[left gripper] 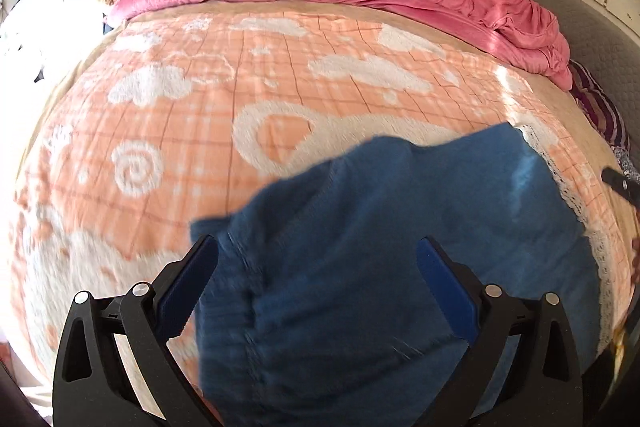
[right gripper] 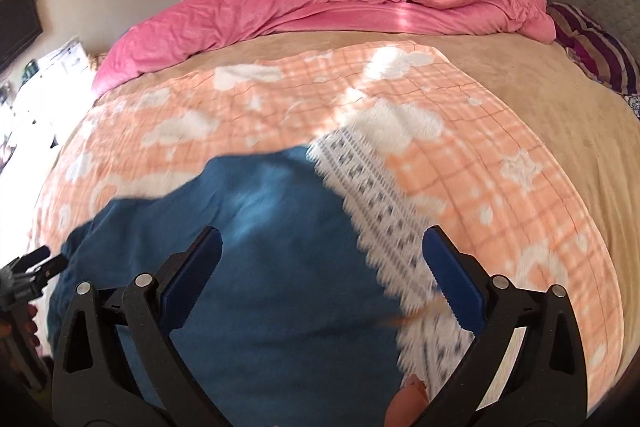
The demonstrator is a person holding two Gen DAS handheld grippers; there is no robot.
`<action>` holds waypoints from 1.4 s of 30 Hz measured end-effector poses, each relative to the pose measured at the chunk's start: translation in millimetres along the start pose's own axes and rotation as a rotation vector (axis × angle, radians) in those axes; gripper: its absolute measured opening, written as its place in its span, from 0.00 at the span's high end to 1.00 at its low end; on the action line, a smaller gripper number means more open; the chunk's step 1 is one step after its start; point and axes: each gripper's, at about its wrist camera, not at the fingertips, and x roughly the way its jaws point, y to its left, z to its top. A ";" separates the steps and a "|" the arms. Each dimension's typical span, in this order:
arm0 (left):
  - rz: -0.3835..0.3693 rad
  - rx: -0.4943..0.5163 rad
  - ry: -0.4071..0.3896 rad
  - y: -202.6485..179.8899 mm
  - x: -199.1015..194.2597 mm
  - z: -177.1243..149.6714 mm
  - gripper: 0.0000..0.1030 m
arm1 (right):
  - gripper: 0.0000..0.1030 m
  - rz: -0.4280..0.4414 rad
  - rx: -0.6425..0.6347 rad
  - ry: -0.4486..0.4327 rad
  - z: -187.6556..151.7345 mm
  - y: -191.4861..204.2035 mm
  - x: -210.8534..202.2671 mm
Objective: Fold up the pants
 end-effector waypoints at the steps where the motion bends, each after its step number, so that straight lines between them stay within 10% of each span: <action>1: 0.007 -0.002 -0.006 4.6 4.0 4.2 0.04 | 0.08 0.000 -0.002 0.023 10.5 -4.8 13.4; 14: 0.016 0.066 0.011 14.6 45.7 -1.2 0.05 | 0.13 0.058 -0.028 0.187 77.0 -31.3 142.2; 22: -0.001 0.022 0.018 22.5 54.7 1.5 0.05 | 0.96 0.101 -0.110 0.240 67.7 -14.5 154.1; 30: 0.018 -0.013 0.011 26.7 59.0 4.8 0.05 | 0.91 -0.073 -0.089 0.131 80.5 -42.6 133.9; 38: 0.029 -0.039 0.015 32.9 62.3 4.9 0.05 | 0.38 -0.183 -0.108 0.123 71.6 -49.2 146.1; 42: 0.020 -0.067 -0.005 38.9 54.8 4.9 0.05 | 0.35 -0.212 -0.137 0.032 61.9 -57.4 96.5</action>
